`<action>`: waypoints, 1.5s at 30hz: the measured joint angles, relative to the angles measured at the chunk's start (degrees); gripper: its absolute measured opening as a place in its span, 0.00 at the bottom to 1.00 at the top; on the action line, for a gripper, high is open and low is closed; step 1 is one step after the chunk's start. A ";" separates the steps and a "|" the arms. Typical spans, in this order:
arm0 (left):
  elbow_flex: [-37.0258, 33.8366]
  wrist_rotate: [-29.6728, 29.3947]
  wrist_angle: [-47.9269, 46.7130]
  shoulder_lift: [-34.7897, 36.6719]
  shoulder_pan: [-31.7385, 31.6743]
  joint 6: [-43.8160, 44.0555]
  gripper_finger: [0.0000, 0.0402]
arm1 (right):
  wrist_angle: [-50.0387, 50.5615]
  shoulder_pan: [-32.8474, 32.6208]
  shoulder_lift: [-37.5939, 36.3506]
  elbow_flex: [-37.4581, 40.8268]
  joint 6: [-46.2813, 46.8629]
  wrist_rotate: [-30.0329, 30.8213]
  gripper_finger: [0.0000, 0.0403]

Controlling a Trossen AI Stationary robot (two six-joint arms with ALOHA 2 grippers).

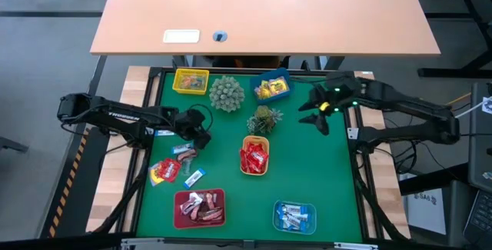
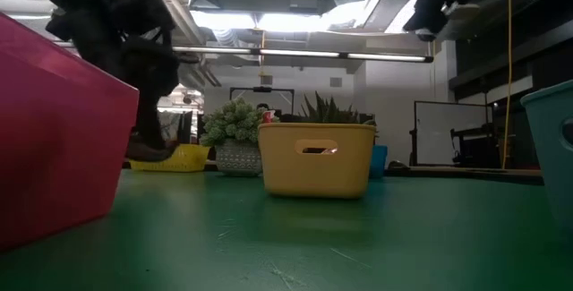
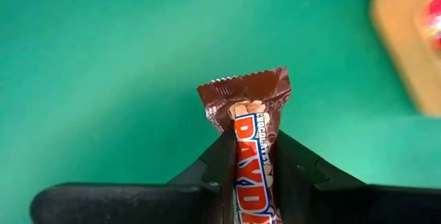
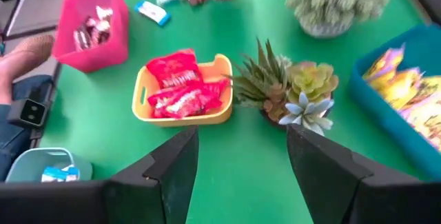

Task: Sort candy
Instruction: Put the brown chocolate bar into the red bin

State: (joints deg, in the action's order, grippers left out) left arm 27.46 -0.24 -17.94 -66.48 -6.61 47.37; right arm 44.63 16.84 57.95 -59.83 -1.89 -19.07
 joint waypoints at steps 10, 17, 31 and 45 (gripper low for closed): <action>0.00 13.27 14.68 0.04 0.66 6.13 0.17 | -1.83 0.00 -14.24 5.06 -0.13 0.46 0.55; 0.02 17.57 23.72 0.04 8.71 19.81 0.17 | -7.19 0.00 -23.38 17.48 2.74 0.21 0.55; 0.02 1.22 30.15 0.04 32.82 26.40 0.17 | -41.34 0.04 -32.98 43.37 11.39 -8.53 0.55; 0.07 -9.88 30.61 0.04 48.88 46.49 0.17 | -43.66 0.02 -32.98 50.85 7.67 -8.61 0.55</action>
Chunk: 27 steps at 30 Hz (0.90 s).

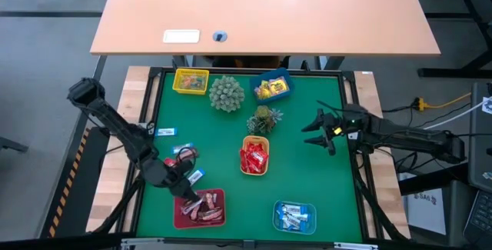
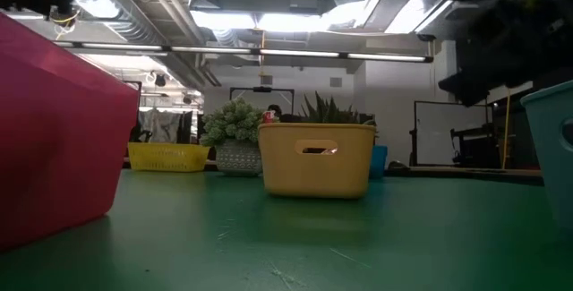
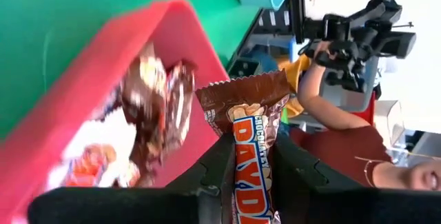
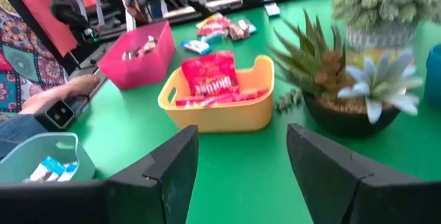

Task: Sort candy
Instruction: Put the brown chocolate bar into the red bin

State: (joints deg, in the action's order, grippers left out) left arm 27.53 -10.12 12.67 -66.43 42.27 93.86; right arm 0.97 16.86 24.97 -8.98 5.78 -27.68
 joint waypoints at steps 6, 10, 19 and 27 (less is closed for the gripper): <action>0.01 -5.62 0.58 -1.13 3.65 3.91 0.17 | 1.77 0.04 -0.16 1.34 -0.04 0.00 0.55; 0.02 -6.92 1.67 -3.78 4.08 4.12 0.17 | 2.22 0.03 -1.42 2.69 0.31 -0.01 0.55; 0.05 -6.95 7.01 -9.10 4.08 3.20 0.17 | 2.56 0.04 -8.16 3.88 1.38 -0.02 0.55; 0.76 -1.36 7.98 -13.38 4.30 3.55 0.17 | 8.32 0.04 -15.15 3.90 1.42 0.00 0.55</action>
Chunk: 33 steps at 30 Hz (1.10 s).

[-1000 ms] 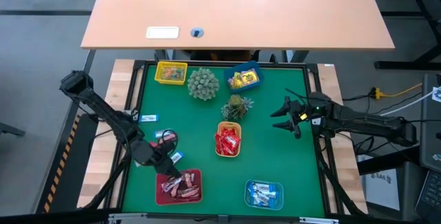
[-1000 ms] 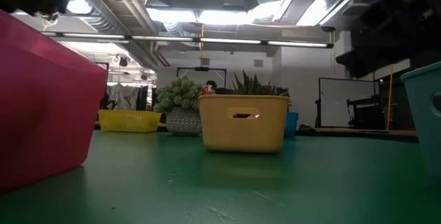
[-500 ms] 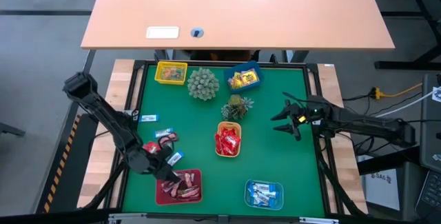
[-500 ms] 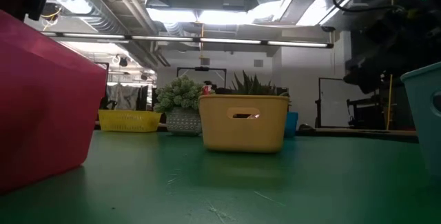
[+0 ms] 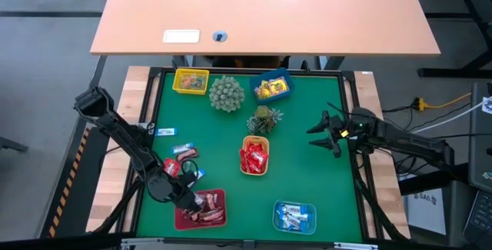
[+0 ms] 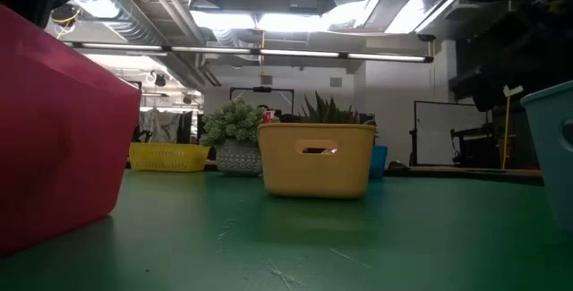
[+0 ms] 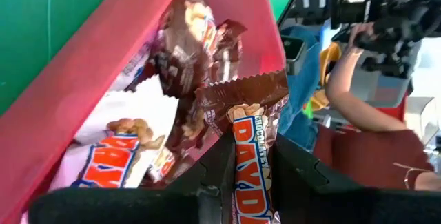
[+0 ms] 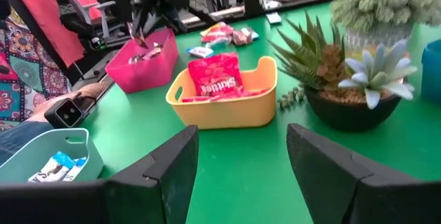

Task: Sort candy
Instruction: Put the brown chocolate bar into the red bin

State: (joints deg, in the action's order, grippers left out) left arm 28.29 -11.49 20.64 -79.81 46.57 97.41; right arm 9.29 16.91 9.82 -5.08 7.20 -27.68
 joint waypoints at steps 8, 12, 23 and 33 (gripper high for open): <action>0.00 0.02 -0.42 -0.24 -0.04 0.02 0.24 | 0.37 0.00 -4.03 0.00 0.02 0.59 0.55; 0.00 0.02 -0.46 -0.24 -0.04 0.29 0.31 | 0.38 0.00 -4.10 0.00 0.02 0.59 0.55; 0.00 -0.54 -0.29 1.49 -0.04 1.05 0.37 | 0.36 0.00 -4.08 0.00 0.46 0.05 0.55; 0.00 -5.62 -0.39 9.77 -2.53 0.26 0.36 | 0.35 0.00 -4.08 0.00 0.44 0.02 0.55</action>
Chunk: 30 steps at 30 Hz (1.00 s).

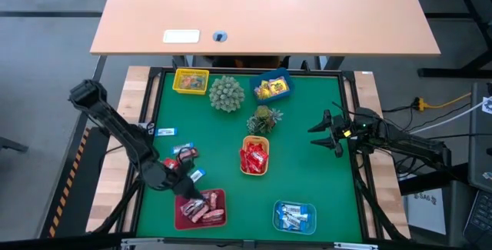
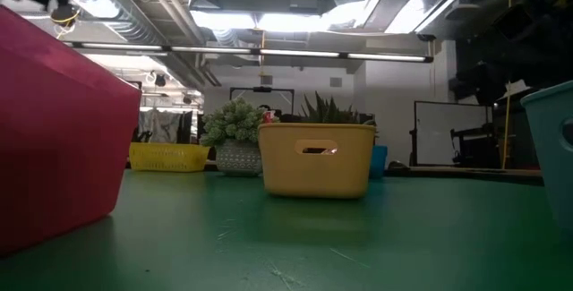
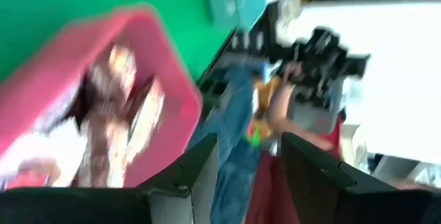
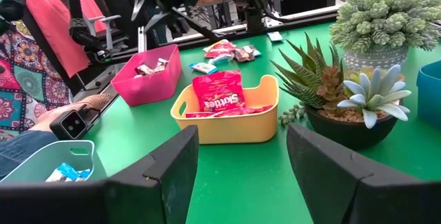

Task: Sort candy
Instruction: Put the brown chocolate bar into the red bin

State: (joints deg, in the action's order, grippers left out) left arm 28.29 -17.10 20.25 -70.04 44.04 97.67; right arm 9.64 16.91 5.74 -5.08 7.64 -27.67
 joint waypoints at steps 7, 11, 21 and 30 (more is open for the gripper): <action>0.00 -6.21 -0.65 2.69 -5.73 -13.78 0.36 | -0.02 0.00 0.00 0.00 0.00 -0.02 0.55; 0.00 -7.03 -2.96 3.10 -9.60 -26.86 0.36 | -0.02 0.00 0.00 0.00 0.00 -0.02 0.55; -0.02 -5.24 -23.77 6.32 -19.39 -39.32 0.36 | -0.02 0.00 0.00 0.00 0.00 -0.04 0.55; -0.02 -0.21 -50.65 9.68 -23.04 -34.70 0.36 | 1.01 0.00 0.02 0.00 0.00 -0.04 0.55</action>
State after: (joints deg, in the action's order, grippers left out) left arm 28.27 -17.31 -30.40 -60.36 20.99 62.96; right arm 10.66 16.91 5.76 -5.08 7.64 -27.70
